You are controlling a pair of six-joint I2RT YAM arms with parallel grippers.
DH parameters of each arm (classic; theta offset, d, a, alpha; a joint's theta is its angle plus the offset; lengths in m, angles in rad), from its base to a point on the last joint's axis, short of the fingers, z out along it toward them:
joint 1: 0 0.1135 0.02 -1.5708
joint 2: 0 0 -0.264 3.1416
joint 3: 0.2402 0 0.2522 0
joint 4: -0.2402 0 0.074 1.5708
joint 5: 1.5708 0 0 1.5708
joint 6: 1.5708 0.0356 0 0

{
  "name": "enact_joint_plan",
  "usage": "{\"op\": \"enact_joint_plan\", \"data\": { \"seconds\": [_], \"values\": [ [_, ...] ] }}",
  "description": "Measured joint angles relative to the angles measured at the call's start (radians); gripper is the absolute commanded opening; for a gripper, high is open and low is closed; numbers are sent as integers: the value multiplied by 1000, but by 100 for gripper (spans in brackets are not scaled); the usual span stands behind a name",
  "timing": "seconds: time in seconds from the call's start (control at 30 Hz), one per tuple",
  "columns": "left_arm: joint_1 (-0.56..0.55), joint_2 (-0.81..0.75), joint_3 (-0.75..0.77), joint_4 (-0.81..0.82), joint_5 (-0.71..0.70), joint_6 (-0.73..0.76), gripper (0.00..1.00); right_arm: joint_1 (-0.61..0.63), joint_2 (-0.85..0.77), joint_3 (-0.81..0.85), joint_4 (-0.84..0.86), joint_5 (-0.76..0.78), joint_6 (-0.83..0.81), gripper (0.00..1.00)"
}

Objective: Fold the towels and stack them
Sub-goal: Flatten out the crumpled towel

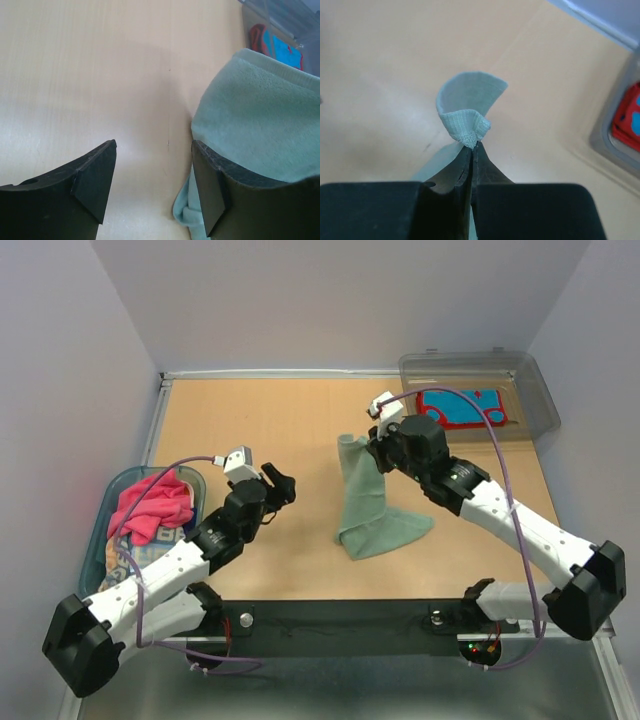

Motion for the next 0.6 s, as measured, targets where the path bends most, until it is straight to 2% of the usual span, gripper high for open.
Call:
{"op": "enact_joint_plan", "data": {
  "seconds": [0.13, 0.27, 0.43, 0.6],
  "values": [
    [0, 34, 0, 5, 6, 3, 72, -37, 60, -86, 10, 167, 62, 1],
    [0, 108, 0, 4, 24, 6, 72, -68, 137, -154, -48, 224, 90, 1],
    [0, 157, 1, 5, 32, 5, 72, -72, 138, -142, -60, 198, 82, 1],
    [0, 209, 65, -48, 23, -6, 73, -72, 145, -62, -75, 134, 82, 1]
  ]
}}
